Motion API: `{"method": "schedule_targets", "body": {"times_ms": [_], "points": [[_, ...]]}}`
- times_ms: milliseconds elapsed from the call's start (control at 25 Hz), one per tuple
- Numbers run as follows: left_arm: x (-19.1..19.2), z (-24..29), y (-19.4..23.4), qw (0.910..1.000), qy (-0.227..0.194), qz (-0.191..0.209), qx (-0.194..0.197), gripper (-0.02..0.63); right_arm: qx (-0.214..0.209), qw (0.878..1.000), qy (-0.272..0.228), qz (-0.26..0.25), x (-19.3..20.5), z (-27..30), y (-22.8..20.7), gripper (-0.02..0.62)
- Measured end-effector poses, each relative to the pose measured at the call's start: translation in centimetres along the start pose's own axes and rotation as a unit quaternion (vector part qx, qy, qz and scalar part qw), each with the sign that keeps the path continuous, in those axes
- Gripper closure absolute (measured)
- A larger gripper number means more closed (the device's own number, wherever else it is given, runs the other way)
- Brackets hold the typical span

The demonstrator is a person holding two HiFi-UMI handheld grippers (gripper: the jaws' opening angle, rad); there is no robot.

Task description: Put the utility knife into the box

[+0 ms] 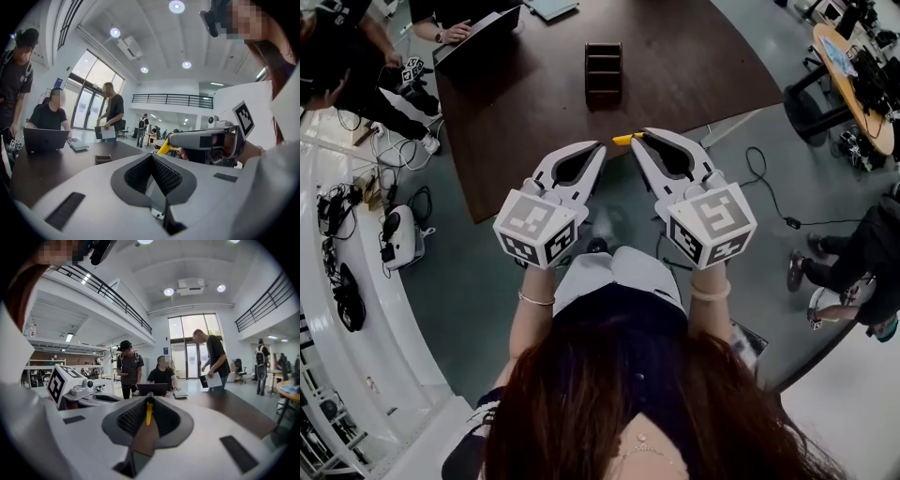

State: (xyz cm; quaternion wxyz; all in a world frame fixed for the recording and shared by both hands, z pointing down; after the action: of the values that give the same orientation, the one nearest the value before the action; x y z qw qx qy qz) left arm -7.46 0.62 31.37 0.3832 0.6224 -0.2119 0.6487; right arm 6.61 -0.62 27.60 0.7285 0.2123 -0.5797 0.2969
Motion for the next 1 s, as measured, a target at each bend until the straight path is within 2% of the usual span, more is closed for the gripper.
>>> {"method": "schedule_targets", "body": {"times_ms": [320, 560, 720, 1000], "points": [[-0.4, 4.6, 4.2, 0.9999, 0.011, -0.01, -0.002, 0.612, 0.014, 1.0, 0.003, 0.014, -0.3, 4.3, -4.8, 0.545], [-0.6, 9.8, 8.2, 0.9996, 0.017, -0.01, -0.021, 0.612, -0.006, 1.0, 0.007, 0.002, -0.8, 9.4, -10.3, 0.543], [-1.3, 12.2, 9.9, 0.9989, 0.007, -0.015, -0.043, 0.612, -0.026, 1.0, 0.006, -0.002, -1.6, 11.8, -13.4, 0.545], [-1.9, 14.1, 13.5, 0.9979, 0.015, -0.024, -0.059, 0.612, -0.044, 0.999, 0.022, 0.018, -1.4, 15.9, -15.3, 0.543]]}}
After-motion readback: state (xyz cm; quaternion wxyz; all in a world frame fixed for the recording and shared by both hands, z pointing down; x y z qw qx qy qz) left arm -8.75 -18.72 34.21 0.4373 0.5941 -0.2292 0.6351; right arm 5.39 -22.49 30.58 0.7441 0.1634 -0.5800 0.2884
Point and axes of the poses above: the fingertips, and each gripper's own axes: z forward along the fingers, y to its left, x out of its underside, the point moved 7 cm from there along -z, backward along the fingers
